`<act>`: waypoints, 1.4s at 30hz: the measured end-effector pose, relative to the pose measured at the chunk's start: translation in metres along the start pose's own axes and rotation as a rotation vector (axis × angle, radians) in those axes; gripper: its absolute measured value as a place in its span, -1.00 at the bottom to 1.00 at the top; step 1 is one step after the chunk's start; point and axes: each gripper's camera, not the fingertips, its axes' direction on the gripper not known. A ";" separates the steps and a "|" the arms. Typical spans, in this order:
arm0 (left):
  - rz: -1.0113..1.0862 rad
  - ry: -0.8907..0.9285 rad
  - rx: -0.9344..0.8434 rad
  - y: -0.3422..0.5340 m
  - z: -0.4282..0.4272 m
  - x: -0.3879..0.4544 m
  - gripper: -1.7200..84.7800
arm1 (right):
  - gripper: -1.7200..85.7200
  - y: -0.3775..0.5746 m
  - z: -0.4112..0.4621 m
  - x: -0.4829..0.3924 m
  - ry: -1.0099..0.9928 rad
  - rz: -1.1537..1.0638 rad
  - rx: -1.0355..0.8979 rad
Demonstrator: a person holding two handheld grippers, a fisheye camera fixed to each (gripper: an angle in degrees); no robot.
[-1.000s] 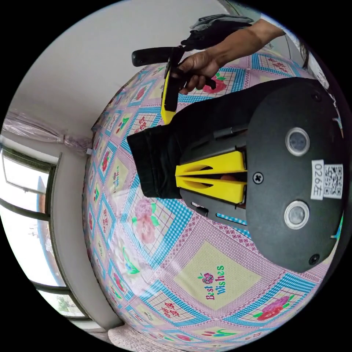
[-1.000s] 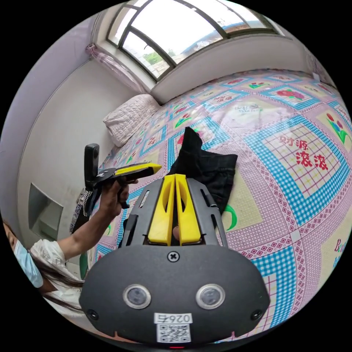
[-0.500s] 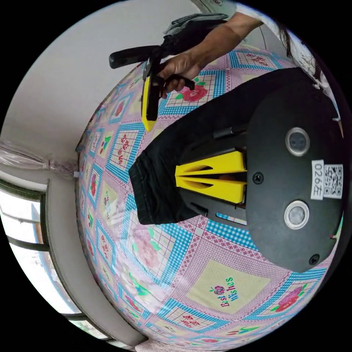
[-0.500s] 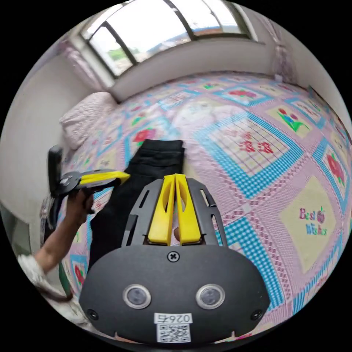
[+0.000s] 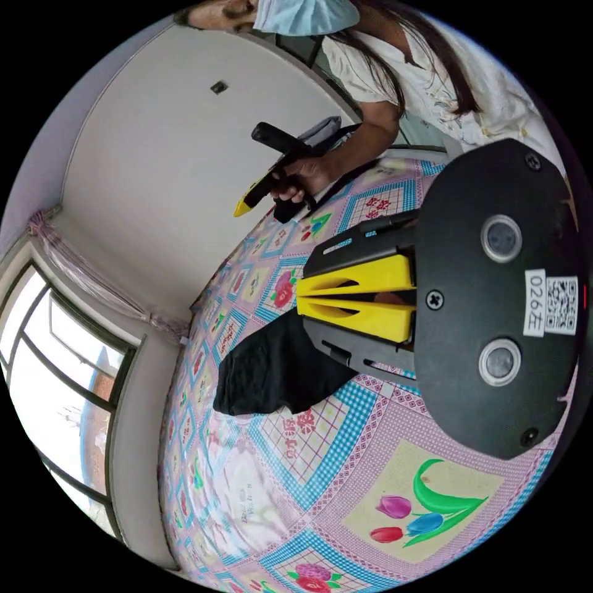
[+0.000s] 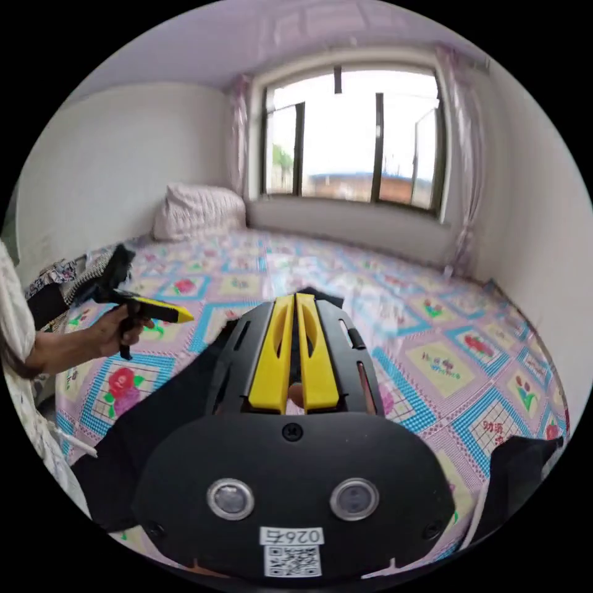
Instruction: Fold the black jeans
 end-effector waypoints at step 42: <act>-0.424 -0.049 -0.275 0.189 0.117 -0.108 -0.87 | -0.97 0.104 0.041 -0.053 -0.117 0.303 -0.620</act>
